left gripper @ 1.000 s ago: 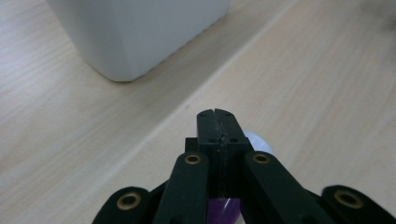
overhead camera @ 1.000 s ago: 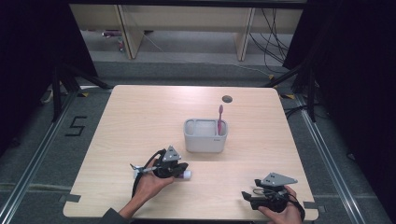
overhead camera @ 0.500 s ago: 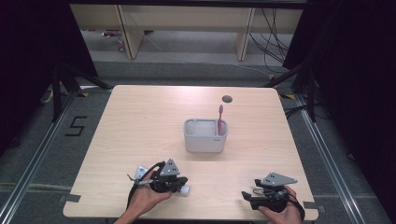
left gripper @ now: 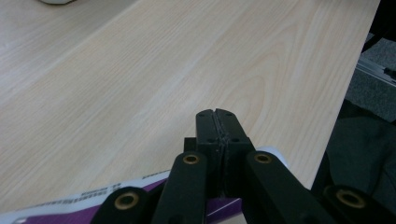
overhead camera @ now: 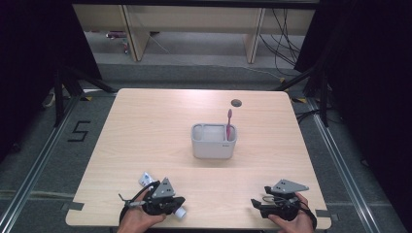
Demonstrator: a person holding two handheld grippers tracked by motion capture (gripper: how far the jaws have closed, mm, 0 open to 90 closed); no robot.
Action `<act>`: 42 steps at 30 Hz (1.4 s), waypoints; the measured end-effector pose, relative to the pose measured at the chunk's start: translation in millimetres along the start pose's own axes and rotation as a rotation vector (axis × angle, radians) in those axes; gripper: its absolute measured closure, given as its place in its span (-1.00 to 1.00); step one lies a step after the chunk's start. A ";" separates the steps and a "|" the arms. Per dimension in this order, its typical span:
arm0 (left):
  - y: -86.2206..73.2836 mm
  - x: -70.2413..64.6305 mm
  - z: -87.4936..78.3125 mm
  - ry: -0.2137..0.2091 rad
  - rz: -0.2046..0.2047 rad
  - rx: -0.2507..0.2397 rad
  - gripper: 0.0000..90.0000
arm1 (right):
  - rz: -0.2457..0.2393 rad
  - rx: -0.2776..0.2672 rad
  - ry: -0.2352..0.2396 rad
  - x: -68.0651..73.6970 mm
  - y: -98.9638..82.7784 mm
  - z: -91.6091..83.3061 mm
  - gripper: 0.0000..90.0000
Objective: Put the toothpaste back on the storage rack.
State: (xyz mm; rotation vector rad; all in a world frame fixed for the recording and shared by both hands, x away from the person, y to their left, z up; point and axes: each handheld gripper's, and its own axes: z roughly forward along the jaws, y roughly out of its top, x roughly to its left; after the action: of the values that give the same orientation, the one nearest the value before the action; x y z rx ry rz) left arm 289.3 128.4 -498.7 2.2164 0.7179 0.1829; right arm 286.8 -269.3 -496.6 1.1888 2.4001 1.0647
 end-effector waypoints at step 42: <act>-46.0 33.6 -56.0 0.122 -0.035 0.033 0.90 | -0.013 0.002 0.007 1.0 1.6 3.0 -0.35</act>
State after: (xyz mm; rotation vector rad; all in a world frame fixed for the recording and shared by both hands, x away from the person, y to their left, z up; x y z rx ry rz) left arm 277.6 207.4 -497.0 2.2374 0.8308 0.2922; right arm 288.6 -266.5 -497.5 1.1706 2.4112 1.0642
